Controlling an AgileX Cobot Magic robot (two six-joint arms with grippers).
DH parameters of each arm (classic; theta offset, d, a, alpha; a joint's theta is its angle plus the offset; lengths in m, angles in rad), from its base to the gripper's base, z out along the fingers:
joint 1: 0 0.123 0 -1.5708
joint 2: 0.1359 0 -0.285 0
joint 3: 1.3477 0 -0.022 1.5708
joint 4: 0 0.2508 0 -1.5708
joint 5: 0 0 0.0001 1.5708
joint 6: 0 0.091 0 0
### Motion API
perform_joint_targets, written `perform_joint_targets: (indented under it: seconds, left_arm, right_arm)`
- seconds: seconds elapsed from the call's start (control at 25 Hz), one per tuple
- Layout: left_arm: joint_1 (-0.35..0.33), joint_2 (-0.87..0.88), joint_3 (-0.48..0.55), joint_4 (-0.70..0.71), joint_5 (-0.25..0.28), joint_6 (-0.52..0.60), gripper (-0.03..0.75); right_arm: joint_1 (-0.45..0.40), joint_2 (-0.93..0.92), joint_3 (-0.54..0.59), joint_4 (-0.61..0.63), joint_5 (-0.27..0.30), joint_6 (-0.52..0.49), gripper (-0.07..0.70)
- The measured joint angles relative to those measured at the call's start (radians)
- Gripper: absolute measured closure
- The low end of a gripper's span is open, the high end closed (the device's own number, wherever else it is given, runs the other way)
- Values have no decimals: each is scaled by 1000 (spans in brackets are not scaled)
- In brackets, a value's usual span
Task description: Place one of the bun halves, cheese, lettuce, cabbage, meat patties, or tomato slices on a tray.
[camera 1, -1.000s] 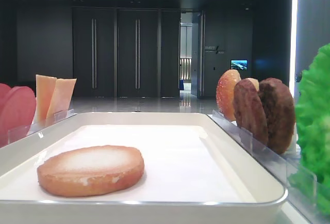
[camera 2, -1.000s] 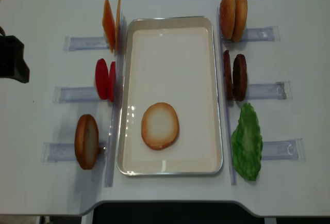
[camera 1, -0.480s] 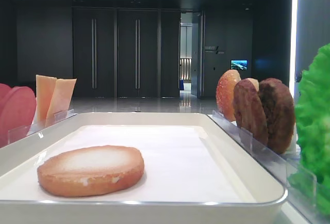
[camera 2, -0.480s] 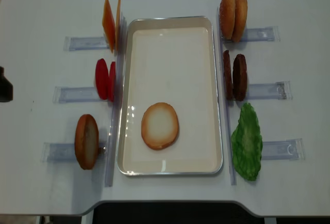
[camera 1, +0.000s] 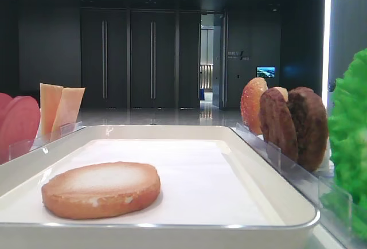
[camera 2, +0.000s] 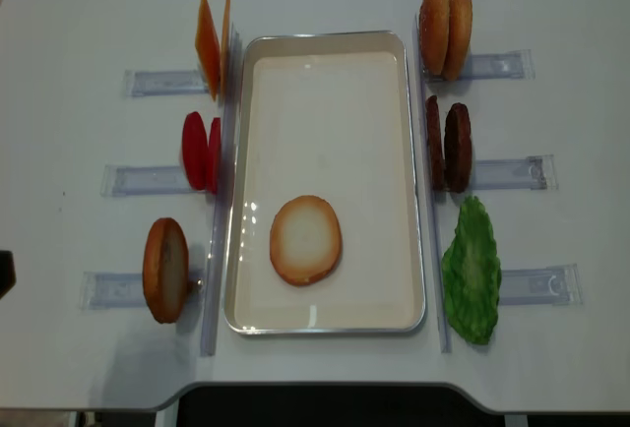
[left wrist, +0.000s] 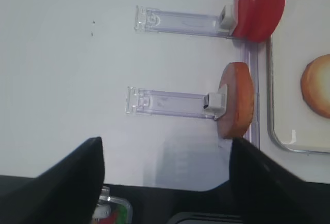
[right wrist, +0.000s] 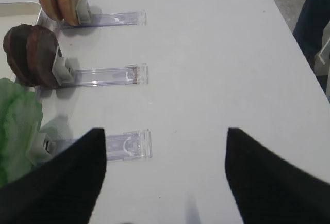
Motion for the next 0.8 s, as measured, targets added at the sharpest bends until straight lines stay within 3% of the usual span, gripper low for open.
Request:
perform_joint_targets:
  seconds: [0.52,0.8]
  left_arm:
    - [-7,-355,102,-63,8,104,139]
    - [-29,-485,226,-94,-65,193,139]
  right_arm:
    - [0,0,0,0,0,0,163]
    - [0,0,0,0,0,0,163]
